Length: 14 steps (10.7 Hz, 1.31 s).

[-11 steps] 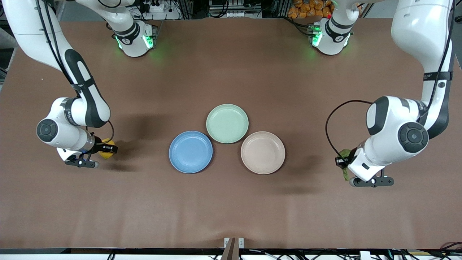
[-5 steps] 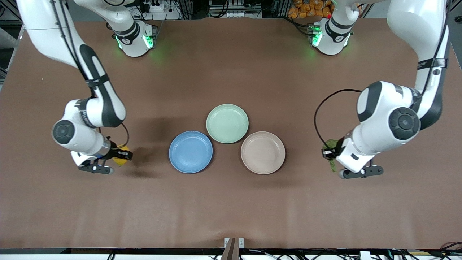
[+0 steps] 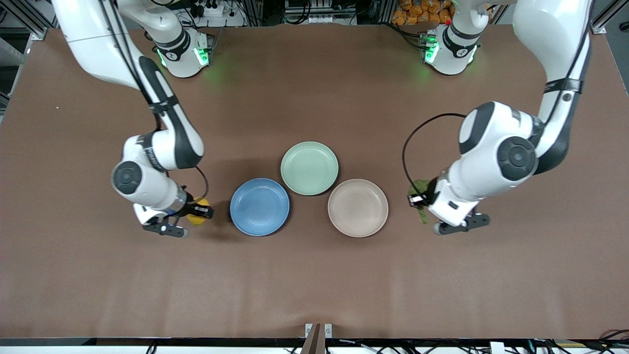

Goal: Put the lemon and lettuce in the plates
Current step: 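Carry the lemon to the blue plate while the left gripper carries lettuce, then open the right gripper over the blue plate while the left gripper releases lettuce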

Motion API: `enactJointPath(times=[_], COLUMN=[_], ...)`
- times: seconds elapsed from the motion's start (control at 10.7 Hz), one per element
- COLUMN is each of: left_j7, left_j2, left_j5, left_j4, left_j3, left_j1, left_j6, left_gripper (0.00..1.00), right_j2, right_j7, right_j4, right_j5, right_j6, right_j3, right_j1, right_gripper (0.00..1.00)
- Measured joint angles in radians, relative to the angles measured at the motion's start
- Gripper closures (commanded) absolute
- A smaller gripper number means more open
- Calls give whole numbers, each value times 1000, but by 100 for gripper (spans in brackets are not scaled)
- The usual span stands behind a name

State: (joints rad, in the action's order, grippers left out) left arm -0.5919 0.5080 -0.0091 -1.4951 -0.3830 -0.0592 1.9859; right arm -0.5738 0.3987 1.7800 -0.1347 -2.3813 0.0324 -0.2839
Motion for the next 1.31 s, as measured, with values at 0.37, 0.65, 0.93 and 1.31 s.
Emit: enactJointPath(times=[0.37,0.65,0.93,1.31], left_j7=[-36,-111,-150,-151], left_j2=[44,85,114,114], left_j5=[-100,-103,-103,-23], left_j4=[0,0,0,0], left_j3=[-9,-9,-8,-7], left_j1=[-48,-79,-109,-127], left_j6=[99,242,305,302], left_gripper=[100,100,0,0], right_j2=[-44,-45,-73,-135], right_j7=[103,108,108,108], right_j4=[-56,-60,-61,-63], right_j5=[0,0,0,2], right_j6=[-4,-14,-40,-109], right_j3=[0,1,1,3], right_j1=[-83,-135,-202,-236], right_gripper=[69,67,66,41])
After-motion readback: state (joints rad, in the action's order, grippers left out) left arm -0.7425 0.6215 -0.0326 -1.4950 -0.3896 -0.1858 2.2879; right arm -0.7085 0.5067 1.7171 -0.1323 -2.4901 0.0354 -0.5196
